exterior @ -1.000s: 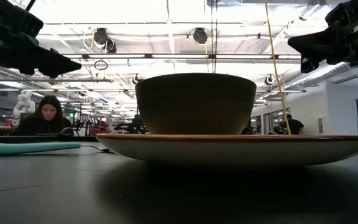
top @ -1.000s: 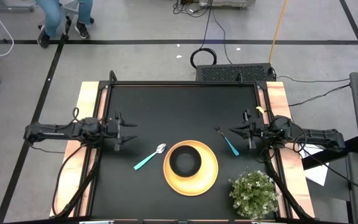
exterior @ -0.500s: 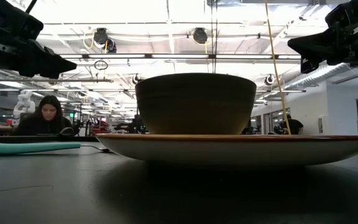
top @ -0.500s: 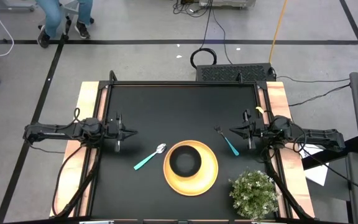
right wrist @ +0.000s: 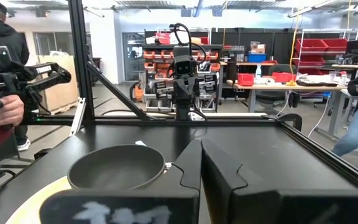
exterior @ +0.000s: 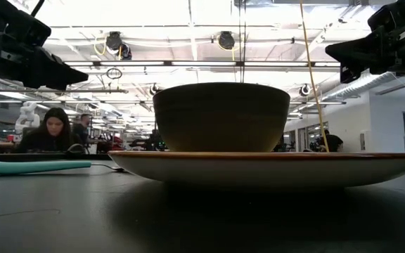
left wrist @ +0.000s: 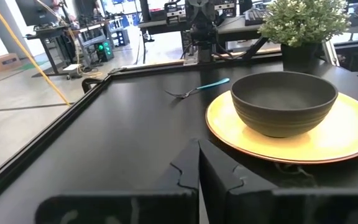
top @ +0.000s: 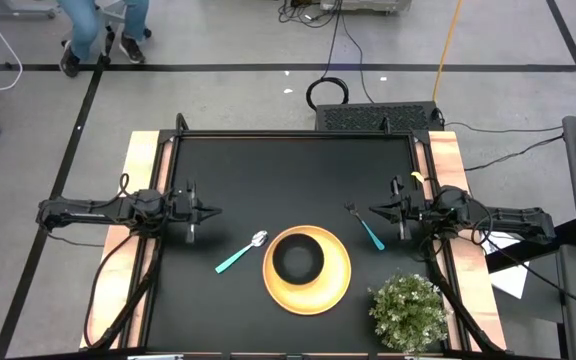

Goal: Pick and place plate/cup/fork/spoon on tray
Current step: Put the blue fork on the yellow plate beside the black bowl

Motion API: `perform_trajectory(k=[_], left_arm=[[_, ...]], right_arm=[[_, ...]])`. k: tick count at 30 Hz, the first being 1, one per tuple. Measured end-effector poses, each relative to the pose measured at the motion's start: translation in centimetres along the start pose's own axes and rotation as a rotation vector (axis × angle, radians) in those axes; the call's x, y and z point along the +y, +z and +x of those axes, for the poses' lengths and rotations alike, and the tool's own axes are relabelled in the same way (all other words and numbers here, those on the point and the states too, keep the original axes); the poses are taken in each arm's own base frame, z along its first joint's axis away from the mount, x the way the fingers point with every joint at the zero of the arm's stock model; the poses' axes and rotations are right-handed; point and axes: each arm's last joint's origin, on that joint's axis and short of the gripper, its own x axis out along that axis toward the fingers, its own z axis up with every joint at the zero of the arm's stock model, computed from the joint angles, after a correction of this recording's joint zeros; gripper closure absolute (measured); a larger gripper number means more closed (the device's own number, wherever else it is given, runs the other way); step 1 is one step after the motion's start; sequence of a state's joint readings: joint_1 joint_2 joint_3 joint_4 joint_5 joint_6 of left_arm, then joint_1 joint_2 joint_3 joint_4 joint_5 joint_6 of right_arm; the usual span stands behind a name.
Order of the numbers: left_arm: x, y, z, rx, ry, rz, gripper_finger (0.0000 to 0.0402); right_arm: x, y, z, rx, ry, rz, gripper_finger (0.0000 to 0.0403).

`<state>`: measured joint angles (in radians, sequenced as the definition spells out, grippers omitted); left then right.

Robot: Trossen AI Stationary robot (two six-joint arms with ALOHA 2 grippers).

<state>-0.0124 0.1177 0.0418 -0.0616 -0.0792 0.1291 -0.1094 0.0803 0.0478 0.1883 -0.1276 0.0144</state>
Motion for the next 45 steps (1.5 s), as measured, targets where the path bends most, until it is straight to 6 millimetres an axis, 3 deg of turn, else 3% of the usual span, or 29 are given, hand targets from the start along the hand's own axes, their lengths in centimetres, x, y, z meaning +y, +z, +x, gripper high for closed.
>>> perform_trajectory(k=[22, 28, 37, 45], left_arm=[[0.0, 0.0, 0.0, -0.003, 0.009, 0.000, 0.0382], [0.1, 0.0, 0.0, -0.003, 0.028, 0.019, 0.0397], [0.1, 0.1, 0.0, -0.010, 0.031, 0.029, 0.0377], [0.1, 0.3, 0.0, -0.031, 0.035, 0.039, 0.0397]], right_arm=[[0.0, -0.2, 0.0, 0.020, 0.003, -0.029, 0.0403], [-0.1, 0.8, 0.0, -0.076, -0.040, -0.027, 0.0403], [-0.7, 0.2, 0.6, 0.034, -0.111, 0.025, 0.0403], [-1.0, 0.1, 1.3, 0.056, -0.125, 0.027, 0.0403]])
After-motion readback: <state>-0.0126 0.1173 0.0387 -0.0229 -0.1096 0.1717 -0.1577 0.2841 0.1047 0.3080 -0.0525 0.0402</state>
